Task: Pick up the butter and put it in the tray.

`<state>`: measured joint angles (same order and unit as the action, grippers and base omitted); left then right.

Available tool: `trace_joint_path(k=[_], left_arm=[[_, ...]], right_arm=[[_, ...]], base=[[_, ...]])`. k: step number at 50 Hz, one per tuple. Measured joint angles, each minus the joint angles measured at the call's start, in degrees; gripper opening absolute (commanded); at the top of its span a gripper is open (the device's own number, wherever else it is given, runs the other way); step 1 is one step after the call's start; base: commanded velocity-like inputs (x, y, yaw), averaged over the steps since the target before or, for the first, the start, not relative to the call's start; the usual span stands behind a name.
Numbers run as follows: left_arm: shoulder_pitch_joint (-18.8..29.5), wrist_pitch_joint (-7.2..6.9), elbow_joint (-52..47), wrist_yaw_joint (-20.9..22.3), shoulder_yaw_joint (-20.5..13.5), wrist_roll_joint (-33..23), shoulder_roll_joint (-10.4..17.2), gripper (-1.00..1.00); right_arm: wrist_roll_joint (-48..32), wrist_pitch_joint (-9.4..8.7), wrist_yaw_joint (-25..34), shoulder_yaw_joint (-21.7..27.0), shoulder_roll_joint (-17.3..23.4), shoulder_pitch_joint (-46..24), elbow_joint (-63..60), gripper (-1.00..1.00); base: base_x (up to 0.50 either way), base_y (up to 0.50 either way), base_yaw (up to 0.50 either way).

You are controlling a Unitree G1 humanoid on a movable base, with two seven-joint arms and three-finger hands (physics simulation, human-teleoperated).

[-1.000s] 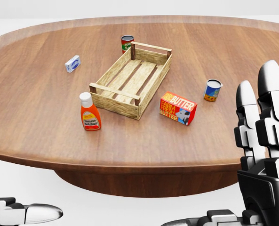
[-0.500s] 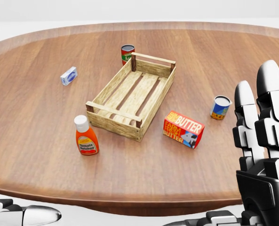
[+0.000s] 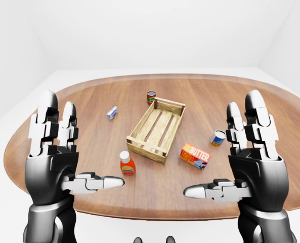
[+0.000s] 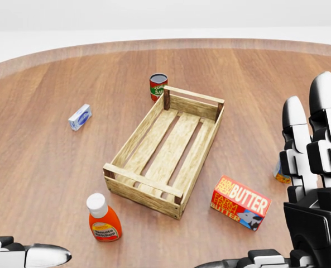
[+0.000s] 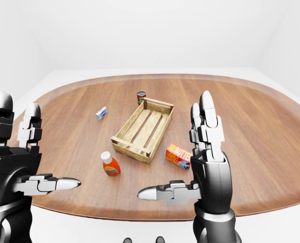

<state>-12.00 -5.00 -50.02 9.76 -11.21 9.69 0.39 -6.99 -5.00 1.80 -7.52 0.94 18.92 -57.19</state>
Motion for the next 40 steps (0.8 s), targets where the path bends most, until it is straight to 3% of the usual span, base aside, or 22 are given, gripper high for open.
trace_joint_path(k=[31,40], left_arm=[[0.03,0.0,-0.39,-0.02,-0.15,0.2,-0.05,1.0],[0.03,0.0,-0.46,-0.02,-0.25,0.3,-0.04,1.0]], right_arm=[[1.53,0.0,-0.42,1.79,-0.52,-0.16,0.23,1.0],[2.06,0.0,-0.76,1.92,-0.71,-0.15,0.15,1.0]], base=[[0.5,-0.01,0.0],[0.01,0.0,0.0]])
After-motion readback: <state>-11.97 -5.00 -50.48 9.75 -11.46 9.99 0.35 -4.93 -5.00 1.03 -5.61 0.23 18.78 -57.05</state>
